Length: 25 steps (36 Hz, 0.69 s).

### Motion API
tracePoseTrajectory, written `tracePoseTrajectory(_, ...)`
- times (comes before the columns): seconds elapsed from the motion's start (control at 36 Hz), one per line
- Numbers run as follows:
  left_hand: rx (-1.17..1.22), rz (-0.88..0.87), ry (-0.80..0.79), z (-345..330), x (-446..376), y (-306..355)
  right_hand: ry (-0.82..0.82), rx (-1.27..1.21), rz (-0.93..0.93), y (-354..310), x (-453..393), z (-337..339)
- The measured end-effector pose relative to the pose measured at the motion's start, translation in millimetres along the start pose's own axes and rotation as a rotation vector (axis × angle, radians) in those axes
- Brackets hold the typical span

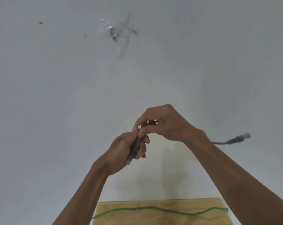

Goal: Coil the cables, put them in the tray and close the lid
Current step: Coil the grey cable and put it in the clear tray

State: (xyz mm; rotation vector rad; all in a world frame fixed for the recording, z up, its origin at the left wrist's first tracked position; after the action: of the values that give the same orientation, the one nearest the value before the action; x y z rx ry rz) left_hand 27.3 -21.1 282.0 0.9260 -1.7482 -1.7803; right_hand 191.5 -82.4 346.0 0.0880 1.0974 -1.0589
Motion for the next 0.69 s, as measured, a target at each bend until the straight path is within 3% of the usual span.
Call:
tracePoseTrajectory(0.14,0.136,0.050,-0.060,-2.7,6.5,9.9,0.093,-0.125,0.029,7.9,-7.9,-2.1)
tracePoseTrajectory(0.36,0.207,-0.003,-0.103,-13.3,12.3,19.4,0.237,-0.687,-0.391,36.7,19.5,-40.0)
tracePoseTrajectory(0.47,0.198,-0.008,-0.078,-14.2,8.6,22.6,0.228,-0.823,-0.527,24.8,45.3,-60.3)
tracePoseTrajectory(0.53,0.218,-0.024,-0.063,-14.5,6.8,27.3,0.229,-0.786,-0.623,16.0,55.9,-69.6)
tracePoseTrajectory(0.61,0.245,-0.033,-0.024,-12.4,1.6,33.4,0.287,-0.519,-0.714,7.6,75.3,-80.0)
tracePoseTrajectory(0.69,0.190,-0.060,-0.004,-5.7,-3.4,31.7,0.332,-0.409,-0.684,-2.3,85.9,-79.5)
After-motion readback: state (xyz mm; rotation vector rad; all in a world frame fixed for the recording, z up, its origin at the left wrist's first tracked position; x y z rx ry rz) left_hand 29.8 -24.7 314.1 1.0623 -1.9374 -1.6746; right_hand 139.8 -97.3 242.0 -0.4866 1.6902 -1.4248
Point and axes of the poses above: each hand's wrist, its own x-axis away from the middle knuckle, its own z-axis out of the back of the hand, y = z × x, the point moved 1 cm from there along -x, towards the middle knuckle, and after that the axes turned 15 degrees about y, right-handed, at the moved point
